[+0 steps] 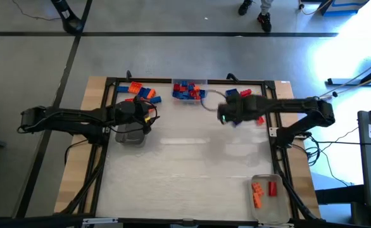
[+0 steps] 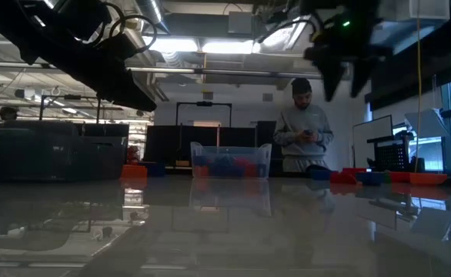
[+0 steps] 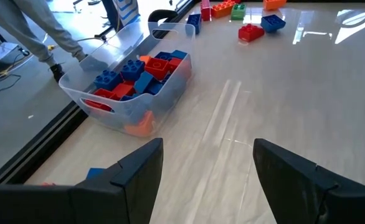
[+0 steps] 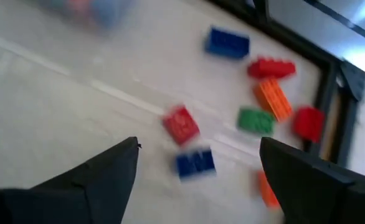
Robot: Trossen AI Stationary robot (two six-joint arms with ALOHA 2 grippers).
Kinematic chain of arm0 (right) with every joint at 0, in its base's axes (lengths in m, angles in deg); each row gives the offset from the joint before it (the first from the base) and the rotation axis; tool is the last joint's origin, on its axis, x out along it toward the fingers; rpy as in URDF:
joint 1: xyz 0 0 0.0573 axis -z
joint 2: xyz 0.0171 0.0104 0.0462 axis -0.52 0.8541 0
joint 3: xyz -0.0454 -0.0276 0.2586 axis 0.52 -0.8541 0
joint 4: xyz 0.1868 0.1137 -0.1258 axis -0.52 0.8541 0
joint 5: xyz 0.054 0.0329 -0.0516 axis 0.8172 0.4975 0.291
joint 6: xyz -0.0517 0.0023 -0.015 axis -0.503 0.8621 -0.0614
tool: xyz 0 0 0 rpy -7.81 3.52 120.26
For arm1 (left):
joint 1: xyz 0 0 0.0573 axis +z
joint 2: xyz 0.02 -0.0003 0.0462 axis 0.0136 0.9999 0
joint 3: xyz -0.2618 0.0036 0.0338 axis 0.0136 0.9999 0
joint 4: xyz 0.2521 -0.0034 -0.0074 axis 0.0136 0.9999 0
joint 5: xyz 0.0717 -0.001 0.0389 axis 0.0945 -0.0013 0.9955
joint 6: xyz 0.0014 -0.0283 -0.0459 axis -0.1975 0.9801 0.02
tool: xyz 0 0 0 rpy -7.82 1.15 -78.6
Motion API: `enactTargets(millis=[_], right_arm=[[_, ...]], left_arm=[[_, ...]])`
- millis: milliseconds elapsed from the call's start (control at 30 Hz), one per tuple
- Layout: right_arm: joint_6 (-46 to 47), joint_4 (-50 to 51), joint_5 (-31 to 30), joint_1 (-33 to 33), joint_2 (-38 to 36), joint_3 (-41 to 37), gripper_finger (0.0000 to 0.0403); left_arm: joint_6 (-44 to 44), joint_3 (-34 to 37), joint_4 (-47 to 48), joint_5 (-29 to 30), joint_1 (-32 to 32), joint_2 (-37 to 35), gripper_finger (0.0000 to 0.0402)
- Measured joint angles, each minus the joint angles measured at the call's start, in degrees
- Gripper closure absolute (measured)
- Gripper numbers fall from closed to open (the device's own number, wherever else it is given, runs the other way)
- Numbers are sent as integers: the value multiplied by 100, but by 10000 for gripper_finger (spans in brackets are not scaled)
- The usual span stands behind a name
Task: Sort blocks by size
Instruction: Put the blue 8 stud game piece into the gray bin
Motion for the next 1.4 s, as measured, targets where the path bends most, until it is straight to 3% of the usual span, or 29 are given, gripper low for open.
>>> enactTargets(millis=[367, 800, 1133, 1400], right_arm=[[-1523, -1968, 152, 1648, 205, -2, 89], [-2022, -2851, 980, 3033, 1727, -7, 116], [-2111, -3201, 1086, 3538, 2393, -7, 117], [-2188, -3303, 1210, 3574, 2669, -4, 117]], left_arm=[[9, 0, -1, 0, 0, 0, 167], [-26, 0, 1, 0, -1, 0, 167], [-26, 0, 3, 0, 1, -2, 167], [-26, 0, 27, 0, 1, -2, 167]])
